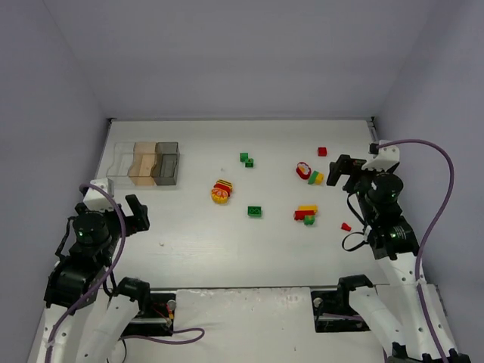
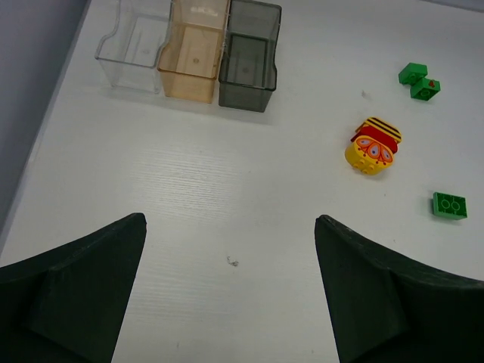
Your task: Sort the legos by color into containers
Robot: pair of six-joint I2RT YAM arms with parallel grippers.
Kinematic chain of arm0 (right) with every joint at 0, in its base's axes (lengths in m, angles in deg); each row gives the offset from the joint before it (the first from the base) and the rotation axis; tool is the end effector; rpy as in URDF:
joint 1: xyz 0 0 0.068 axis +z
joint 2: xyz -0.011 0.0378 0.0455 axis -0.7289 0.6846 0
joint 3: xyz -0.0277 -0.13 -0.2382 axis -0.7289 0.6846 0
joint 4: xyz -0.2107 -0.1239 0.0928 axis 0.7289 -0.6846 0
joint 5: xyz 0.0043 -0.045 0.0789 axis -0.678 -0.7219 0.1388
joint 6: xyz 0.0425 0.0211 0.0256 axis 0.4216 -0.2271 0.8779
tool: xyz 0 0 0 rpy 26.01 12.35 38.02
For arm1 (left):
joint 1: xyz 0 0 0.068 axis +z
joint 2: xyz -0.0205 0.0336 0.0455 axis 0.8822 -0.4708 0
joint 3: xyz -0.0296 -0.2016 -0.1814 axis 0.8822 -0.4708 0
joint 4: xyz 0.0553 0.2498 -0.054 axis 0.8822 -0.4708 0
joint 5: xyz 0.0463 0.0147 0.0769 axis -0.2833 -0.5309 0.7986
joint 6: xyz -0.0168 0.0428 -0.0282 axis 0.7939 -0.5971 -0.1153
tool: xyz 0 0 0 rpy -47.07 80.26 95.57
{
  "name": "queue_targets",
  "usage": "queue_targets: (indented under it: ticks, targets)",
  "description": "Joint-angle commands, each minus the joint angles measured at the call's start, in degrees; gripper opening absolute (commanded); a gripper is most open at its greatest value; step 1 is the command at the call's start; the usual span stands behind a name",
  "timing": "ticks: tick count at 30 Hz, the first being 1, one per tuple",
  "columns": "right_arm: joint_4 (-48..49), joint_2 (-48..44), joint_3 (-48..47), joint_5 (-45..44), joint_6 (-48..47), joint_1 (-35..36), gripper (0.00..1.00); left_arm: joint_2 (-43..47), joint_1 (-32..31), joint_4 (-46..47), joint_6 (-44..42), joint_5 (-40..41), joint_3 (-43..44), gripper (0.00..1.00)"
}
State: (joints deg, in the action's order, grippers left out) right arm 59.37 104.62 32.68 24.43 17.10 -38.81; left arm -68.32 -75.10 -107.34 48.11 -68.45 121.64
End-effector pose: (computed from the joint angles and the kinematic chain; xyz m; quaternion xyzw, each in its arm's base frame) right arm 0.1615 0.0205 0.3824 0.0167 0.6812 0.0796 0.7275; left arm 0.0749 -0.0109 0.3582 -0.0935 0.7970 -0.0923 0.5895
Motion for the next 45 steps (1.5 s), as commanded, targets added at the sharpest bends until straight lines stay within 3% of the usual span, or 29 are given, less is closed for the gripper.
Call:
queue_targets:
  ticks: [1, 4, 7, 11, 18, 25, 34, 45]
  targets:
    - [5.53, 1.08, -2.70, -0.47, 1.19, 0.36, 1.00, -4.00, -0.34, 4.56, 0.47, -3.80, 1.17, 0.86]
    - [4.57, 2.13, -3.23, 0.32, 1.63, 0.36, 1.00, -7.42, -0.70, 5.09, 0.11, -6.01, 1.43, 0.86]
    - [4.04, 3.45, -4.02, 6.64, -0.29, 0.36, 1.00, -12.86, -1.05, 6.23, 0.72, -9.53, 2.13, 0.86]
    - [3.51, 6.26, -5.16, 5.08, 2.68, 0.36, 1.00, -22.97, -2.71, 6.59, 3.87, -14.55, 5.99, 0.86]
    - [3.51, 8.90, -5.34, -0.20, 5.23, 0.36, 1.00, -41.52, -22.90, 11.06, 14.15, -2.86, 14.60, 0.86]
    - [-2.11, 9.43, -6.48, -3.81, 7.61, 0.27, 1.00, -59.54, -32.94, 15.20, 26.99, -1.19, 21.90, 0.86]
    - [-5.54, 7.85, -6.31, -2.84, 10.07, 0.27, 1.00, -83.00, -37.17, 12.39, 30.17, -1.80, 37.02, 0.86]
    - [-6.33, 6.53, -5.43, -2.40, 10.16, 0.27, 1.00, -93.57, -37.17, 5.71, 31.84, 0.66, 45.11, 0.85]
